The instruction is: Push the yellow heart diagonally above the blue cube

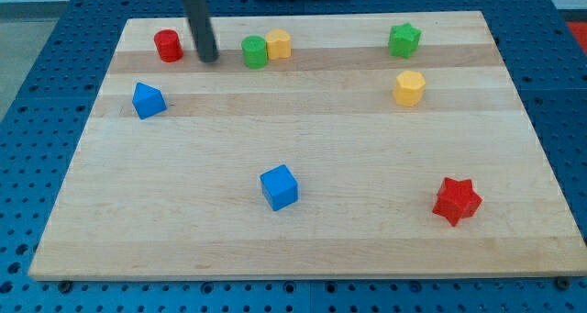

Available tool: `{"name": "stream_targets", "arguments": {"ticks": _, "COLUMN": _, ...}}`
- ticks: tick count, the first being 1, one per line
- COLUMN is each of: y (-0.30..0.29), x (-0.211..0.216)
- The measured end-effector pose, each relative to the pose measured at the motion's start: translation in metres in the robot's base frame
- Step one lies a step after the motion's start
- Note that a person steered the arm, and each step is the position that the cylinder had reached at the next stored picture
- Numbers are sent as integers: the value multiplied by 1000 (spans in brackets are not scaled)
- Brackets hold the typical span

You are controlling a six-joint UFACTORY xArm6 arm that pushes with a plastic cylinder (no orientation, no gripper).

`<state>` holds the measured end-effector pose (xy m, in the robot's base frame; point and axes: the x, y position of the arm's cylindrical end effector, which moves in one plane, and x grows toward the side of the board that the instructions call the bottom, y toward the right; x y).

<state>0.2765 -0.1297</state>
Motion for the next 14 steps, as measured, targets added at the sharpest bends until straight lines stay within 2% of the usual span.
{"name": "stream_targets", "arguments": {"ticks": 2, "y": 45, "x": -37}}
{"name": "stream_targets", "arguments": {"ticks": 3, "y": 66, "x": -41}}
{"name": "stream_targets", "arguments": {"ticks": 4, "y": 76, "x": -32}}
{"name": "stream_targets", "arguments": {"ticks": 5, "y": 79, "x": 16}}
{"name": "stream_targets", "arguments": {"ticks": 6, "y": 86, "x": 42}}
{"name": "stream_targets", "arguments": {"ticks": 8, "y": 154, "x": 28}}
{"name": "stream_targets", "arguments": {"ticks": 9, "y": 174, "x": 47}}
{"name": "stream_targets", "arguments": {"ticks": 10, "y": 170, "x": 84}}
{"name": "stream_targets", "arguments": {"ticks": 11, "y": 157, "x": 4}}
{"name": "stream_targets", "arguments": {"ticks": 12, "y": 86, "x": -38}}
{"name": "stream_targets", "arguments": {"ticks": 14, "y": 58, "x": 41}}
